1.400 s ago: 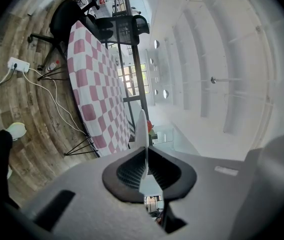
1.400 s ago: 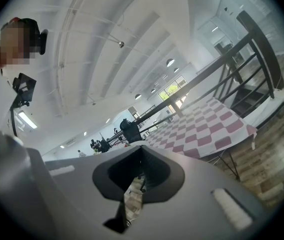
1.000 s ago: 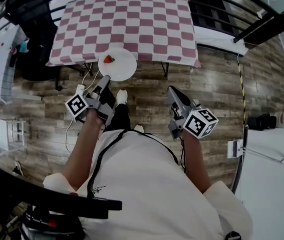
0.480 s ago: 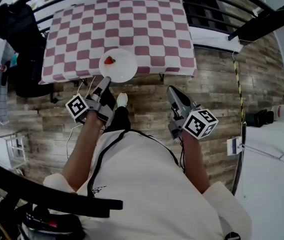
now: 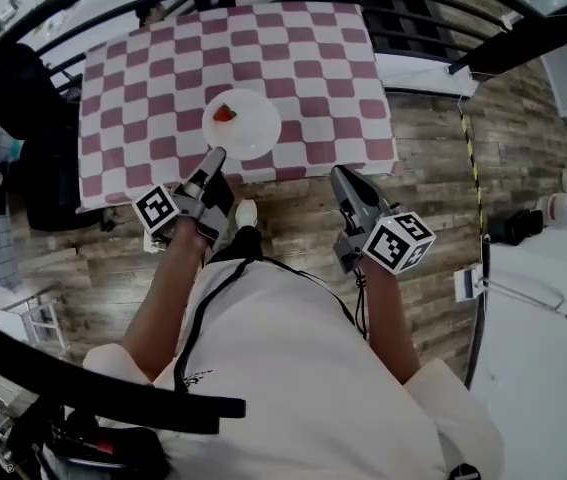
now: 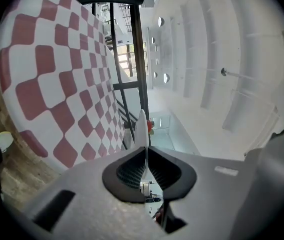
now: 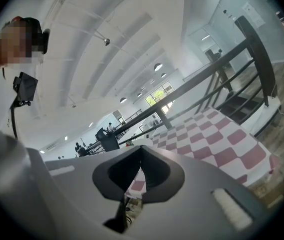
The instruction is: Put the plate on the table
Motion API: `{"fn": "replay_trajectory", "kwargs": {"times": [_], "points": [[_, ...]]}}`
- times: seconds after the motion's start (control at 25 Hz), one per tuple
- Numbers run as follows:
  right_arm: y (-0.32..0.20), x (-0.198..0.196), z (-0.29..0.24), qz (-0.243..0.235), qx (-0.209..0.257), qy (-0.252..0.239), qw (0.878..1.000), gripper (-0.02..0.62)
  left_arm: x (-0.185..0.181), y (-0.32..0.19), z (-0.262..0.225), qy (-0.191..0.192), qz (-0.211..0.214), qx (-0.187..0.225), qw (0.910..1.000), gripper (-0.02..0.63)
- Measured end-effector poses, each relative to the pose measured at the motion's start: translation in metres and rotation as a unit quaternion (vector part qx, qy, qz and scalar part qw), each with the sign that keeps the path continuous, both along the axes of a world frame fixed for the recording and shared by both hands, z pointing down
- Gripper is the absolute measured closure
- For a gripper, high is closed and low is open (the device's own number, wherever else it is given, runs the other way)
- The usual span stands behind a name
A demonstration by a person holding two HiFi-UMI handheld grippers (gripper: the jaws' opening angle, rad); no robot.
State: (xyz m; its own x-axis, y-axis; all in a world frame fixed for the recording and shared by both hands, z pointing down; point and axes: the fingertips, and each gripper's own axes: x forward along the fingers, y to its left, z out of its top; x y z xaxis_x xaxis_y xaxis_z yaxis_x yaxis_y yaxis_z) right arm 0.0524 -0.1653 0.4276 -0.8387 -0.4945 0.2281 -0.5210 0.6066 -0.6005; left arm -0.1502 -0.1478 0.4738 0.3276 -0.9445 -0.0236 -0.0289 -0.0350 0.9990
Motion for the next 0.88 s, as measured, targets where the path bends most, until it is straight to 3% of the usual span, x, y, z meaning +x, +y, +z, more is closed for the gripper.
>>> {"fn": "replay_trajectory", "kwargs": {"times": [0.48, 0.88], "points": [[-0.075, -0.067, -0.005, 0.03, 0.002, 0.007, 1.0, 0.588, -0.054, -0.097, -0.003, 0.015, 0.05, 0.024, 0.9983, 0.583], [-0.117, -0.107, -0.008, 0.041, 0.006, 0.014, 0.999, 0.588, -0.085, -0.14, -0.003, 0.027, 0.077, 0.041, 0.9958, 0.586]]}}
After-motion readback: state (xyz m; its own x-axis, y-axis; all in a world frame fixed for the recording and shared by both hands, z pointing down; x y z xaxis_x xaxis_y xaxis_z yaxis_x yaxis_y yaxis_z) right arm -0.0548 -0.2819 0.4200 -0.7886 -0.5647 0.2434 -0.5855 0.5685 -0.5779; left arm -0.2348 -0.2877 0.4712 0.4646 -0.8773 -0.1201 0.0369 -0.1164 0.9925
